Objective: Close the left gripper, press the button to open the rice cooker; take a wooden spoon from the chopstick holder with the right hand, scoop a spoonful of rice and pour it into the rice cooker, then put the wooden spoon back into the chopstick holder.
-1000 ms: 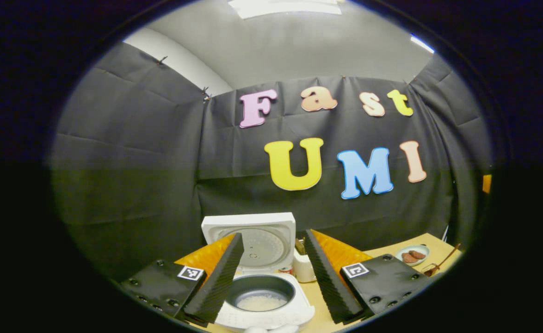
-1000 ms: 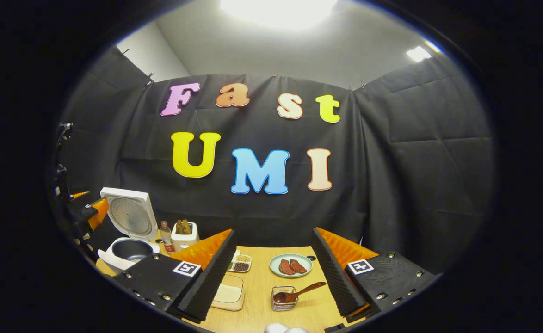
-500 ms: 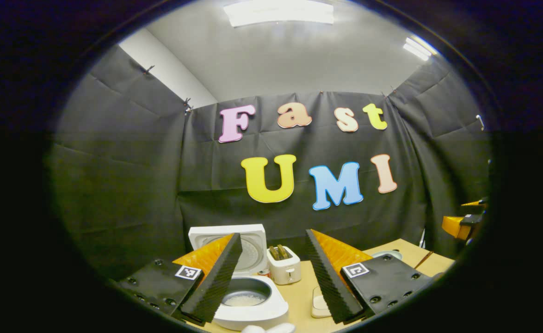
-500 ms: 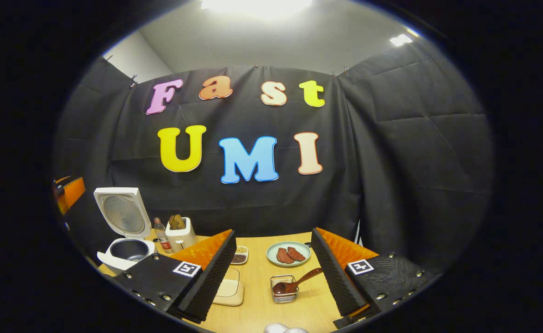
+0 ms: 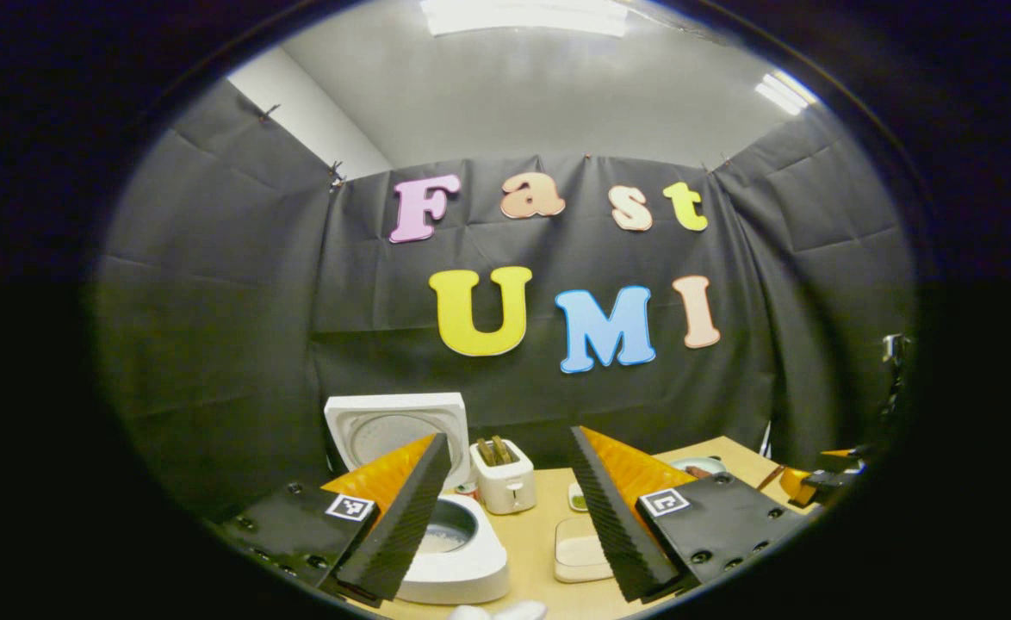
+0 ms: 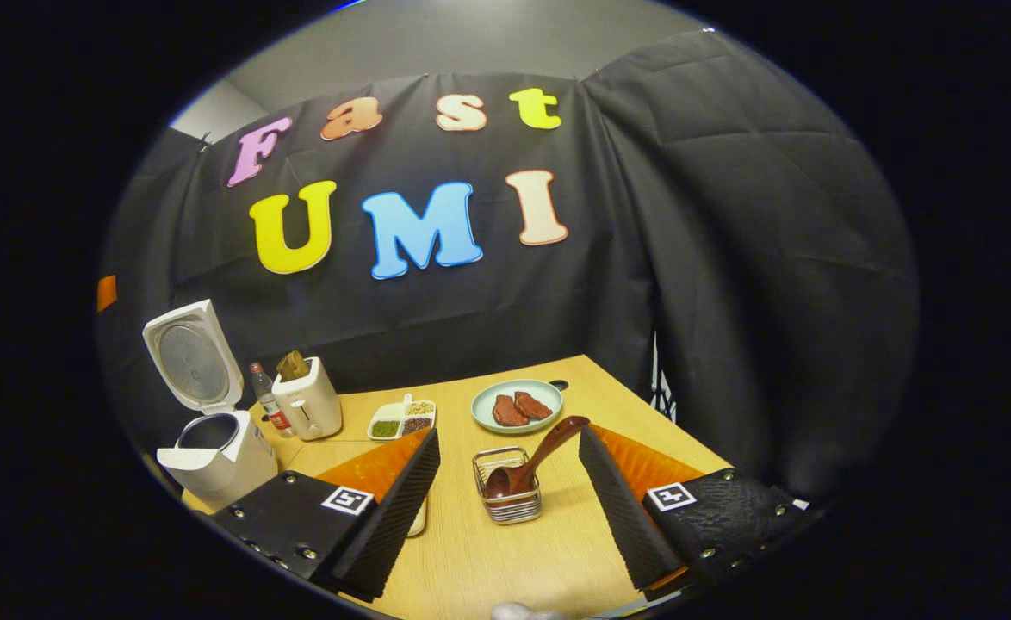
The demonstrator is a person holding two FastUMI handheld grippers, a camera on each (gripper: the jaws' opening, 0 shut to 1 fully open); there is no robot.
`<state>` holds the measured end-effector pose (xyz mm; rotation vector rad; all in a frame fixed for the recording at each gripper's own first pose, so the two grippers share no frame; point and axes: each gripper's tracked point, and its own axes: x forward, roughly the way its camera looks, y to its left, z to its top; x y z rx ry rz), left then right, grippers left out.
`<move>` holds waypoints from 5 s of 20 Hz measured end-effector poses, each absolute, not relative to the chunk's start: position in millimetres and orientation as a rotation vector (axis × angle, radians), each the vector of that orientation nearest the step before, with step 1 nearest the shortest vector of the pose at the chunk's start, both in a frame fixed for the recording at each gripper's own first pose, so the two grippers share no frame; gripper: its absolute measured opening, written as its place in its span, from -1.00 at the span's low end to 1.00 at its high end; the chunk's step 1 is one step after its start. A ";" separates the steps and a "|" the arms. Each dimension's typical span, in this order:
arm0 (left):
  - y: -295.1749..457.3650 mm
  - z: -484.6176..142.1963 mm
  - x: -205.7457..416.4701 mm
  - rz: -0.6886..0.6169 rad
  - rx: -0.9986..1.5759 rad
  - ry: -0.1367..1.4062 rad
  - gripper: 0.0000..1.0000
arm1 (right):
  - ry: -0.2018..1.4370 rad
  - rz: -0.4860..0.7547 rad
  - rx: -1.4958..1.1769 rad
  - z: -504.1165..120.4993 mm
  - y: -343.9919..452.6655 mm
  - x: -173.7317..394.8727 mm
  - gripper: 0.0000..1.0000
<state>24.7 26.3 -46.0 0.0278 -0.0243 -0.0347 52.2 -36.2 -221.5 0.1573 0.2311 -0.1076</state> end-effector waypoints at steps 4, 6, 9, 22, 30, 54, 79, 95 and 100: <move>13.2 -54.3 35.2 -0.043 0.024 -0.004 0.94 | 0.272 -0.123 0.202 -271.8 -47.0 94.0 0.99; 11.0 -60.9 42.3 -0.037 0.026 0.006 0.94 | 0.271 -0.130 0.203 -288.3 -53.0 119.4 0.99; 4.7 -67.0 52.7 -0.028 0.046 0.014 0.94 | 0.271 -0.147 0.226 -305.5 -65.6 155.0 0.99; 5.3 -87.3 71.6 0.004 0.059 0.045 0.92 | 0.276 -0.078 0.254 -326.1 -67.3 211.7 -0.44; 17.0 -86.5 65.6 0.018 0.073 0.036 0.90 | 0.265 -0.049 0.193 -310.2 -46.4 206.7 -0.61; 117.2 -141.8 33.8 0.150 0.084 0.063 0.89 | 0.147 0.200 -0.418 -219.2 196.4 193.1 -0.62; 152.7 -151.7 22.3 0.204 0.129 0.112 0.97 | 0.407 0.254 -0.211 -343.4 242.0 186.8 -0.61; 159.1 -142.0 21.6 0.212 0.135 0.112 0.97 | 0.526 0.200 0.591 -338.2 226.9 179.6 -0.60; 157.0 -137.6 21.8 0.212 0.134 0.107 0.97 | 0.497 0.232 0.713 -319.5 225.1 181.8 -0.62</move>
